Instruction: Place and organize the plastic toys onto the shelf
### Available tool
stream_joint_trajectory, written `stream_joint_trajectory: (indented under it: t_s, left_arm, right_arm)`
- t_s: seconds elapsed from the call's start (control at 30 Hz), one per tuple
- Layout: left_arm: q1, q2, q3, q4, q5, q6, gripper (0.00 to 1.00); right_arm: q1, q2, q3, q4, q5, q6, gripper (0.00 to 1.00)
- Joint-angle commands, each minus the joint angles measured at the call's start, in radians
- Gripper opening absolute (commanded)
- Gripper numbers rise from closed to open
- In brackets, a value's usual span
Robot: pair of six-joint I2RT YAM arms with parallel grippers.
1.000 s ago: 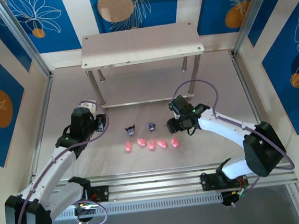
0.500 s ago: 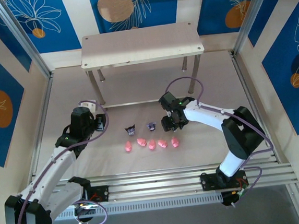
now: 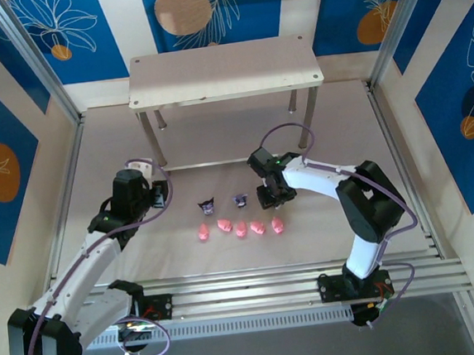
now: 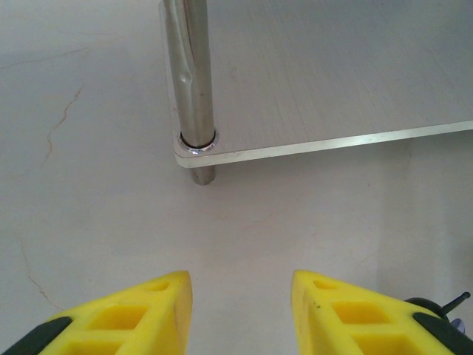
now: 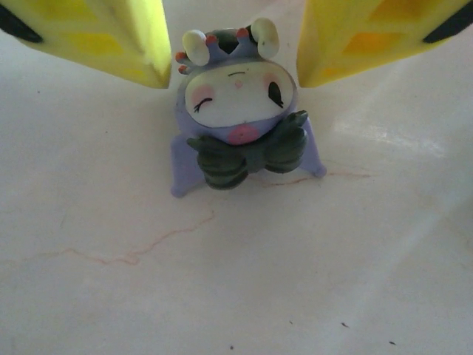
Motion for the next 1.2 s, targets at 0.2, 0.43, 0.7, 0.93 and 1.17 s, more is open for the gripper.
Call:
stream_joint_trajectory:
  t_s: [0.2, 0.43, 0.7, 0.93, 1.17]
  left_arm:
    - [-0.008, 0.007, 0.022, 0.0, 0.004, 0.019, 0.4]
    - [-0.008, 0.008, 0.026, 0.0, 0.009, 0.016, 0.4]
    - [-0.008, 0.012, 0.034, 0.002, 0.026, 0.008, 0.39]
    - [-0.009, 0.02, 0.046, 0.015, 0.047, -0.007, 0.39]
    - [-0.008, 0.02, 0.062, 0.009, 0.055, -0.011, 0.39]
  right_arm:
    - [-0.011, 0.017, 0.002, 0.007, -0.029, 0.011, 0.26]
    - [-0.008, -0.055, -0.011, 0.008, -0.011, 0.01, 0.15]
    - [-0.008, -0.166, 0.025, -0.045, 0.075, 0.0, 0.15]
    - [-0.05, -0.158, 0.138, -0.045, 0.15, -0.052, 0.15]
    - [-0.111, -0.084, 0.236, 0.029, 0.176, -0.078, 0.15]
